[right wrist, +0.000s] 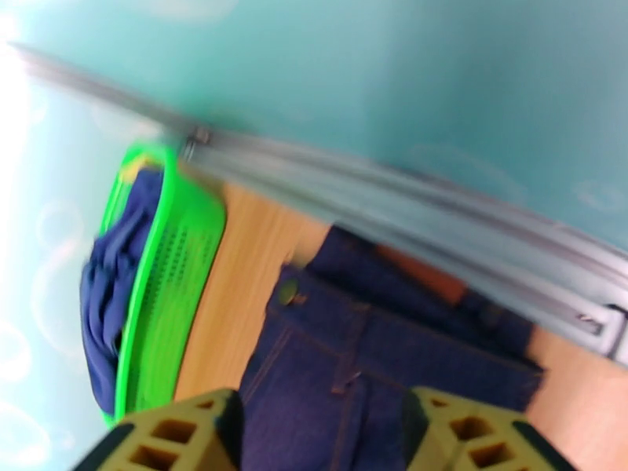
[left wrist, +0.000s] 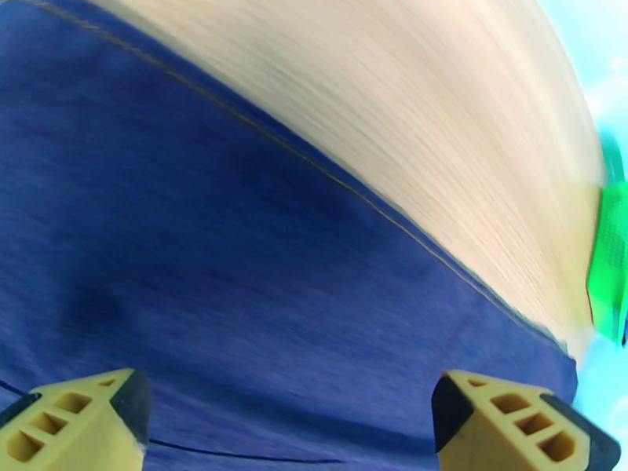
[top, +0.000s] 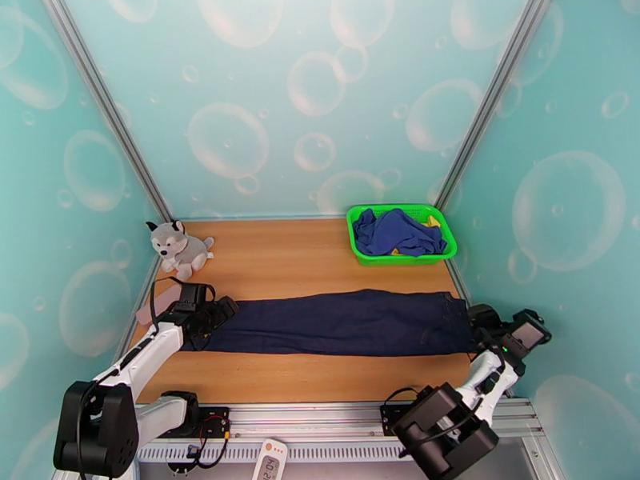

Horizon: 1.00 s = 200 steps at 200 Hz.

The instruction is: Fold and stack the trousers

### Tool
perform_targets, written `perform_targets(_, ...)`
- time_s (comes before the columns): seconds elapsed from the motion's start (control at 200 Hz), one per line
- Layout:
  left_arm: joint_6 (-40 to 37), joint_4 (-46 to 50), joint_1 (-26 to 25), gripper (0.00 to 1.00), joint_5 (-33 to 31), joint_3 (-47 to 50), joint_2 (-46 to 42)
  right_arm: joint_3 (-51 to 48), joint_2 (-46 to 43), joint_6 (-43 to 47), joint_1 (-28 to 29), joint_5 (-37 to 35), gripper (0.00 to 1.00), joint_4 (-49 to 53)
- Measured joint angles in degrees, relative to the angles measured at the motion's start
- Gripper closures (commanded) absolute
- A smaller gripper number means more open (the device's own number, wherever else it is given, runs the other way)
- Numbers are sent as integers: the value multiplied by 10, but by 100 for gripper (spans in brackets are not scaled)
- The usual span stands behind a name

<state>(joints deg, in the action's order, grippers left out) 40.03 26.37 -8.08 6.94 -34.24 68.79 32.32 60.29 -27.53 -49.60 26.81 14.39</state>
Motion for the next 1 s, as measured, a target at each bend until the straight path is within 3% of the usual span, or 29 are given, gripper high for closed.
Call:
perform_targets(0.165, 2, 11, -33, 1, 6, -5, 40, 31, 126, 14, 91, 9, 45, -14)
perform_targets(0.4, 30, 24, -36, 1, -7, -2, 43, 4, 103, -15, 265, 32, 41, -28)
perform_targets(0.495, 48, 24, -36, 1, -25, 3, 43, -25, 110, -28, 264, 35, 41, -30)
perform_targets(0.65, 61, 23, -37, 1, -41, 3, 40, -35, 171, -18, 173, 50, 42, -21)
perform_targets(0.805, 40, 24, -64, 1, -42, 1, -7, -12, 191, 13, 128, 49, 44, -16)
perform_targets(0.9, 30, 49, -116, 1, -59, -20, -35, -12, 155, 21, 170, 15, 42, -3)
perform_targets(1.0, 30, 75, -183, 1, -87, -47, -49, -5, 66, 23, 296, -35, 38, 6)
